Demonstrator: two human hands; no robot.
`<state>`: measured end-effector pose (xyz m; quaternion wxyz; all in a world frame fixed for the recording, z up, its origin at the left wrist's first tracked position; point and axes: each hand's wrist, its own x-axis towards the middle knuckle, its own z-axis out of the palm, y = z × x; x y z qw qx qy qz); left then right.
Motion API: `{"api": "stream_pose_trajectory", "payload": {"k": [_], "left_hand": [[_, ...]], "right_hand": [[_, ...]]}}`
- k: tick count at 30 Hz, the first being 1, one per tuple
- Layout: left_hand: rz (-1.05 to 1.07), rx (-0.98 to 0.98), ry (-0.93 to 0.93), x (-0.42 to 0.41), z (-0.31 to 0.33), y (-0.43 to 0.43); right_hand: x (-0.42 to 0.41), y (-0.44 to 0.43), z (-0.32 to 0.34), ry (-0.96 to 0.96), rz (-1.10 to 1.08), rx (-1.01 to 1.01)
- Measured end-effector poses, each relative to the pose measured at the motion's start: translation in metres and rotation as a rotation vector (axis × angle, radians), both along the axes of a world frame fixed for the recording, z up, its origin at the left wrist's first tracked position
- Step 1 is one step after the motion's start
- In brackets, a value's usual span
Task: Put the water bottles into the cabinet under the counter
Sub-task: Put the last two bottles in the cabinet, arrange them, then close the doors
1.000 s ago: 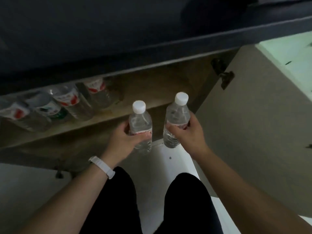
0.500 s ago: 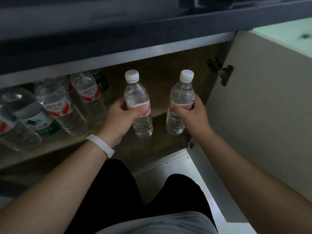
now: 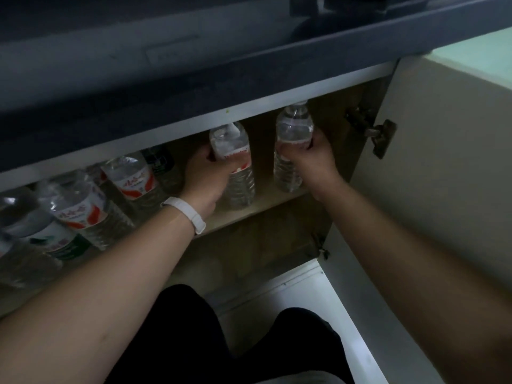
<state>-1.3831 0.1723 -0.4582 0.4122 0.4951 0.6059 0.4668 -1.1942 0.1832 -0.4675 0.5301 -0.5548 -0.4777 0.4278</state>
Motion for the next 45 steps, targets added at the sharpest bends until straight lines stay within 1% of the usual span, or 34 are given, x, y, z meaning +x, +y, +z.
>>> {"api": "stream_pose_trajectory", "payload": {"k": [5, 9, 12, 17, 22, 26, 30, 34, 39, 45], "left_hand": [[0.028, 0.047, 0.002, 0.006, -0.010, 0.015], [0.030, 0.069, -0.013, 0.006, -0.019, 0.017], [0.006, 0.067, 0.036, 0.003, -0.027, 0.017], [-0.022, -0.018, 0.170, -0.001, -0.050, 0.015], [0.009, -0.035, 0.144, 0.005, -0.057, 0.020], [-0.011, 0.001, 0.148, 0.016, -0.058, 0.032], [-0.045, 0.021, 0.116, 0.028, -0.055, 0.046], [-0.065, 0.054, 0.088, 0.040, -0.054, 0.062], [-0.077, 0.079, 0.171, 0.048, -0.060, 0.086], [-0.111, 0.087, 0.173, 0.046, -0.061, 0.092]], "right_hand": [[-0.002, 0.020, -0.009, -0.026, 0.035, -0.001], [-0.003, 0.022, -0.019, -0.044, 0.012, 0.011], [-0.002, 0.018, -0.030, -0.084, -0.019, 0.023], [-0.002, 0.011, -0.051, -0.220, -0.063, 0.050], [0.002, 0.019, -0.053, -0.283, -0.057, 0.047], [0.008, 0.036, -0.056, -0.237, -0.072, 0.064], [0.009, 0.058, -0.058, -0.257, -0.103, 0.087], [0.013, 0.077, -0.057, -0.251, -0.076, 0.113], [0.017, 0.087, -0.065, -0.245, -0.060, 0.144], [0.014, 0.087, -0.067, -0.228, -0.066, 0.169]]}}
